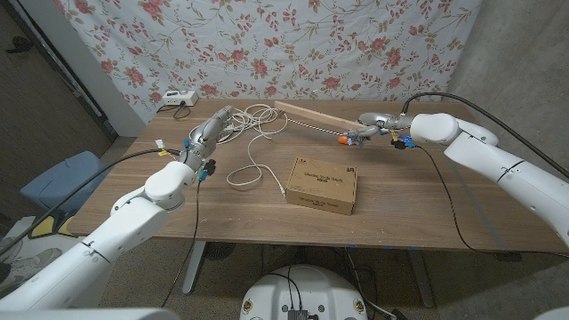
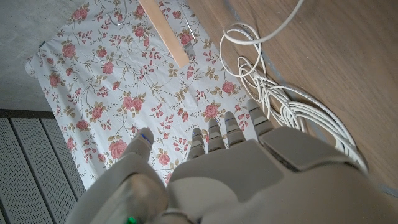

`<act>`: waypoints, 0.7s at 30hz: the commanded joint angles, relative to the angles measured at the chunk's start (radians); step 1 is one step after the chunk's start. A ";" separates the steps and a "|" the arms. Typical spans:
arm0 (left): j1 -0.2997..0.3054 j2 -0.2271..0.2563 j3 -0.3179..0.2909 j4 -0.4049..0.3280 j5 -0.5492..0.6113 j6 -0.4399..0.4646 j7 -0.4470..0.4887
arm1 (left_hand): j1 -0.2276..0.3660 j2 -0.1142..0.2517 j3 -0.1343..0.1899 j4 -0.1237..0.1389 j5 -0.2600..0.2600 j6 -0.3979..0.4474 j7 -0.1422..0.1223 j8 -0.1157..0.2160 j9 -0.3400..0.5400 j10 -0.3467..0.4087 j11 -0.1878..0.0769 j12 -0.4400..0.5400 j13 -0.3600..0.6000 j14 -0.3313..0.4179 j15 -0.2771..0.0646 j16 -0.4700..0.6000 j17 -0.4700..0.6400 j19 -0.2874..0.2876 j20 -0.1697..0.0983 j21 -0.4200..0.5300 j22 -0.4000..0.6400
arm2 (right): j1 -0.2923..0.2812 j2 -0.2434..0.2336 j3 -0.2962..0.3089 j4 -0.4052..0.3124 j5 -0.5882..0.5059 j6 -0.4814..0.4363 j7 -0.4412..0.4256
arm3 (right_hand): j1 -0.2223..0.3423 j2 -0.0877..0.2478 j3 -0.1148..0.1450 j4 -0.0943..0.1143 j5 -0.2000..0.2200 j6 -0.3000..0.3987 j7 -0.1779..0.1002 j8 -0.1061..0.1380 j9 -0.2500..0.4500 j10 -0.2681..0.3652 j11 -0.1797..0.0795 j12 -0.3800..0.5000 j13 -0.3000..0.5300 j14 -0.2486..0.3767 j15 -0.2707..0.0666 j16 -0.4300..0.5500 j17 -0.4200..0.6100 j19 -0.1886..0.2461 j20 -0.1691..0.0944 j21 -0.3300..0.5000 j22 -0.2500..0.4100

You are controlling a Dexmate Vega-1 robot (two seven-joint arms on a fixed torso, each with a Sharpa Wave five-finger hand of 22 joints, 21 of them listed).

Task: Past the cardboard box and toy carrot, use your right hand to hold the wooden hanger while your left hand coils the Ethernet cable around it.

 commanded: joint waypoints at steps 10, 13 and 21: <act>0.014 0.123 -0.012 -0.388 0.142 0.768 0.302 | 0.208 -0.015 0.040 -0.128 -0.019 0.258 0.076 0.058 0.012 0.275 -0.020 0.090 0.023 0.272 -0.036 0.084 0.031 0.146 -0.035 0.060 0.028 | -0.085 -0.061 0.070 0.017 0.193 0.075 -0.053 | -0.062 0.042 0.023 -0.005 -0.012 0.075 0.087 0.004 -0.025 0.059 0.003 0.438 0.002 -0.024 -0.035 0.037 -0.002 -0.021 -0.001 0.029 0.003; -0.012 0.132 0.004 -0.422 0.145 0.878 0.311 | 0.262 -0.011 0.044 -0.132 -0.019 0.328 0.076 0.071 0.014 0.319 -0.036 0.104 0.029 0.310 -0.055 0.104 0.040 0.165 -0.041 0.072 0.030 | -0.091 -0.065 0.074 0.016 0.198 0.080 -0.060 | -0.065 0.041 0.026 -0.007 -0.014 0.074 0.085 0.007 -0.026 0.054 0.002 0.444 0.004 -0.029 -0.036 0.045 -0.002 -0.023 -0.001 0.035 0.003; -0.102 0.156 0.039 -0.451 0.105 1.086 0.265 | 0.342 0.006 0.059 -0.141 -0.014 0.367 0.077 0.075 0.015 0.337 -0.046 0.107 0.035 0.323 -0.060 0.119 0.053 0.175 -0.040 0.081 0.032 | -0.093 -0.065 0.075 0.032 0.210 0.099 -0.066 | -0.073 0.039 0.036 -0.012 -0.020 0.073 0.088 0.014 -0.034 0.055 0.002 0.453 -0.005 -0.036 -0.035 0.068 -0.003 -0.028 -0.003 0.054 -0.001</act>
